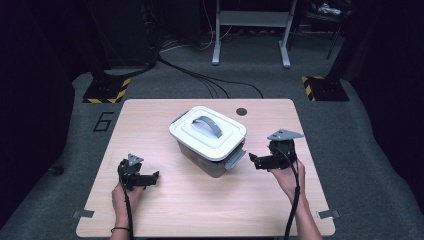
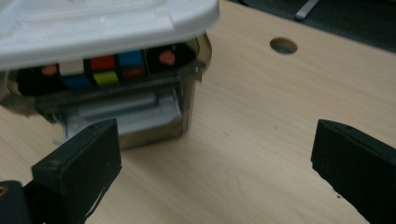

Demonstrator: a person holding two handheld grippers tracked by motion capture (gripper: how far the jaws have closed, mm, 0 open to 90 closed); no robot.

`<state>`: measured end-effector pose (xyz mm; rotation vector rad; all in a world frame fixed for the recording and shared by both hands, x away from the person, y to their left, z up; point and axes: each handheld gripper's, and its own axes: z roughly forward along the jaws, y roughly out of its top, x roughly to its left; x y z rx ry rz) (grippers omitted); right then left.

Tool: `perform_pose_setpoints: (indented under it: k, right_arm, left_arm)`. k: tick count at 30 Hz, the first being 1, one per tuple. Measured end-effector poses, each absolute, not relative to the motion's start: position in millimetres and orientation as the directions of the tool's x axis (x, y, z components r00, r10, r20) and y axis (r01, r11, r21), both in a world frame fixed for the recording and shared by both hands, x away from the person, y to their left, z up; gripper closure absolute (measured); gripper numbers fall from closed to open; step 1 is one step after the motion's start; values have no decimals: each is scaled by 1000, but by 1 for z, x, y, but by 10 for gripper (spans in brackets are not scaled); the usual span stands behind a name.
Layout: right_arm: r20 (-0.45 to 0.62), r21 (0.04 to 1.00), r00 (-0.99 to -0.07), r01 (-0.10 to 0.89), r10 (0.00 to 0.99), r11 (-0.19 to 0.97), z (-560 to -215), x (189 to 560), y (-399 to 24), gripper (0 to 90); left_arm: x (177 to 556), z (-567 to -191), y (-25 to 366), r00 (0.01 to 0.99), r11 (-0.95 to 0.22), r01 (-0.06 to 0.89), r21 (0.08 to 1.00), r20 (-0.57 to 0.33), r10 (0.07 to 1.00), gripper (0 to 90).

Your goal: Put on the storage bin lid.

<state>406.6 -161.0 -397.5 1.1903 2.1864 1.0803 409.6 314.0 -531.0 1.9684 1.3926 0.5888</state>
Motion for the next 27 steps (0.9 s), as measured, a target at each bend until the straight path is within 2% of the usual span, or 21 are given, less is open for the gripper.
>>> perform_pose_setpoints:
  k: [6, 14, 21, 27]
  right_arm:
    - [67, 766, -514, 575, 855, 286, -443, 399, -170, 0]
    - [83, 715, -484, 638, 871, 286, -499, 394, -175, 0]
    - [1, 708, -458, 628, 889, 323, -517, 393, -173, 0]
    - [-1, 691, -450, 646, 893, 326, -525, 396, -173, 0]
  left_arm:
    - [410, -531, 314, 335, -227, 652, 724, -7, 942, 2]
    - [410, -531, 314, 335, -226, 651, 724, -7, 942, 2]
    - [410, -531, 314, 335, -227, 651, 724, -7, 942, 2]
    - [410, -531, 314, 335, -227, 651, 724, -6, 942, 2]
